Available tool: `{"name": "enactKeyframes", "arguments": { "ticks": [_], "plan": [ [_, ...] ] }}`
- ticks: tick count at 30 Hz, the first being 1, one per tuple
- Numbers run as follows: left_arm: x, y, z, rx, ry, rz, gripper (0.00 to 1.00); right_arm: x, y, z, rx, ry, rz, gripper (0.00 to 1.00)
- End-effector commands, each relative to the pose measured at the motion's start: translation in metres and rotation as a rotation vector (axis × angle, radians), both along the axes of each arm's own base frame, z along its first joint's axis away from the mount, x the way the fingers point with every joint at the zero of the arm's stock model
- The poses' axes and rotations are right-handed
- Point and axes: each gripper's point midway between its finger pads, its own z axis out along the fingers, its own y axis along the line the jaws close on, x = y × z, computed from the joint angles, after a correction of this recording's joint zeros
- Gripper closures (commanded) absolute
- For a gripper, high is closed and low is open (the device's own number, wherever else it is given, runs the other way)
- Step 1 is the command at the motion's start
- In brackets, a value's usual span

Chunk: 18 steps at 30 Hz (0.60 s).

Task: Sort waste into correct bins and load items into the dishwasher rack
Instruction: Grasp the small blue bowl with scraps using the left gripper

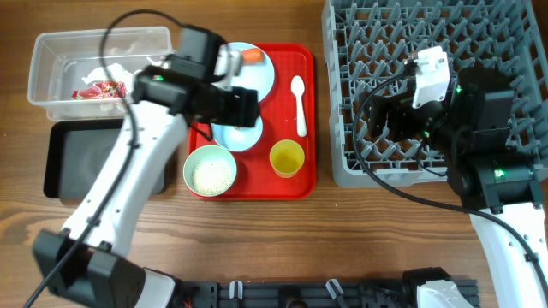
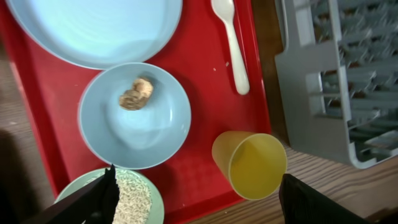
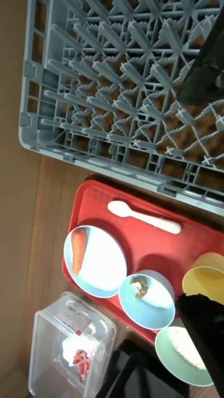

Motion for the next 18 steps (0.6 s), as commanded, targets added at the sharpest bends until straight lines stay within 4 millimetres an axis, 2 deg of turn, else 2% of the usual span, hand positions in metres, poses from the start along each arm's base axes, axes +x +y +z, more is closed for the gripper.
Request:
{"name": "enactKeyframes", "arguments": {
  "ticks": [1,3,5,6,8,10,15,16,18],
  "plan": [
    [0.004,-0.017,-0.044,0.150,0.033,-0.073,0.18,0.002,0.002,0.007,0.022,-0.007,0.006,0.00],
    [0.009,-0.030,-0.063,0.169,0.038,-0.125,0.22,0.002,0.002,0.007,0.022,-0.006,0.006,0.00],
    [0.018,-0.043,-0.089,0.180,0.048,-0.159,0.30,0.001,0.002,0.006,0.021,-0.002,0.006,0.00],
    [0.023,-0.049,-0.103,0.182,0.054,-0.165,0.31,0.001,0.002,0.006,0.021,0.001,0.006,0.00],
    [0.026,-0.052,-0.123,0.194,0.080,-0.170,0.32,0.000,0.002,0.005,0.020,0.007,0.006,0.00],
    [0.026,-0.050,-0.142,0.213,0.117,-0.169,0.41,-0.001,0.002,0.003,0.019,0.013,0.006,0.00],
    [0.024,-0.048,-0.168,0.227,0.174,-0.139,0.51,-0.001,0.002,0.003,0.019,0.013,0.005,0.00],
    [0.023,-0.048,-0.169,0.227,0.178,-0.135,0.54,-0.001,0.002,0.003,0.019,0.013,0.005,0.00],
    [0.025,-0.046,-0.171,0.238,0.180,-0.097,0.68,-0.001,0.002,0.003,0.019,0.014,0.005,0.00]
  ]
}}
